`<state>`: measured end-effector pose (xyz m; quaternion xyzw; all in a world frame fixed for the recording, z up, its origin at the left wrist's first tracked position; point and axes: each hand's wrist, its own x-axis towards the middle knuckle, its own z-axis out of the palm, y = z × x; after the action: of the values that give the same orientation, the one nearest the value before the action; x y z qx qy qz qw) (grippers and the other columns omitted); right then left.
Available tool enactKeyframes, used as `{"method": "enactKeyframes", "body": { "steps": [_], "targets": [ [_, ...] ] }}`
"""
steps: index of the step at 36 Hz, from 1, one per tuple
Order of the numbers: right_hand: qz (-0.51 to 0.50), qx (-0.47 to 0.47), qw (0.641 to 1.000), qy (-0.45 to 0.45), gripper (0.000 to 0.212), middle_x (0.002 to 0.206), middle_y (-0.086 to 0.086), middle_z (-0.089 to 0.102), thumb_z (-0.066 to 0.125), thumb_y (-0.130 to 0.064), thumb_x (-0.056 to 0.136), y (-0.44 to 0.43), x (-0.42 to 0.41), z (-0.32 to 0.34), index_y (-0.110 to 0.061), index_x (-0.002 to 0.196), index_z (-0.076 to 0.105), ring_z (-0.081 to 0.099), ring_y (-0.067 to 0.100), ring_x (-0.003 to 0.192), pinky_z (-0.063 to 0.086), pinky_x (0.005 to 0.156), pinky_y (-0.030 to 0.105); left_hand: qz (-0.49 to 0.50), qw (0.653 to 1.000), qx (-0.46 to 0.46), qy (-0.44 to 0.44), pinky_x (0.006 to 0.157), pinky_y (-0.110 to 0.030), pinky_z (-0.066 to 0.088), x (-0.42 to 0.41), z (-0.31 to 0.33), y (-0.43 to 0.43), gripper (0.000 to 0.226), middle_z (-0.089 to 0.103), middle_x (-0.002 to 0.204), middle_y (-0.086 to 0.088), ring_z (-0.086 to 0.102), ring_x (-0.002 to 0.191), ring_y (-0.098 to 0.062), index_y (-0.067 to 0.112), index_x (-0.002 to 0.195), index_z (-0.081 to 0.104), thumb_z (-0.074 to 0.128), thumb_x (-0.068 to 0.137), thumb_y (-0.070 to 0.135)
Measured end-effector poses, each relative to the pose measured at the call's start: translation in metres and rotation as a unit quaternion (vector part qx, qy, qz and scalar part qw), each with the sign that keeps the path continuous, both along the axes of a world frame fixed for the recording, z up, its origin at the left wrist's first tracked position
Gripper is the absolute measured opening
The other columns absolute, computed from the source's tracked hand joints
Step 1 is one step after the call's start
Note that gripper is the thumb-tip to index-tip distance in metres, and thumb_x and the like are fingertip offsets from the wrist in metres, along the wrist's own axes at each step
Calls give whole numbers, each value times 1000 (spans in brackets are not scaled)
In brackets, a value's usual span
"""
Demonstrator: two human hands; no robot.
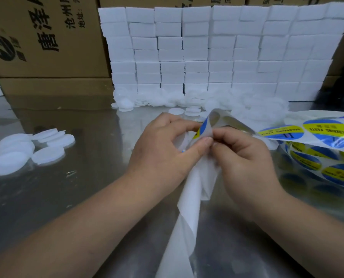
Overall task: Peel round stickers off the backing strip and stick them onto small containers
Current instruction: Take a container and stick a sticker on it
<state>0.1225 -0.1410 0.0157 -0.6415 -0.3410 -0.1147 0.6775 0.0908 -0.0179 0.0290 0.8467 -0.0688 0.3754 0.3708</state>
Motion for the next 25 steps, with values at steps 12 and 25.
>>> {"method": "enactKeyframes", "body": {
  "steps": [12,25],
  "targets": [
    [-63,-28,997,-33,32,69,-22,64,45,-12,74,-2,2,2,-37,66,65,56,-7,69,40,65,7,-95,960,-252,73,62,-6,42,6,4,0,11,63,71,17,54,68,5,30,72,66,62,81,25],
    [-51,-52,997,-35,38,76,-25,64,44,-10,77,-3,3,1,-42,71,64,57,-6,77,40,69,6,-101,978,-166,70,68,-1,40,4,1,1,14,62,80,16,54,74,13,40,68,62,73,70,31]
  ]
}}
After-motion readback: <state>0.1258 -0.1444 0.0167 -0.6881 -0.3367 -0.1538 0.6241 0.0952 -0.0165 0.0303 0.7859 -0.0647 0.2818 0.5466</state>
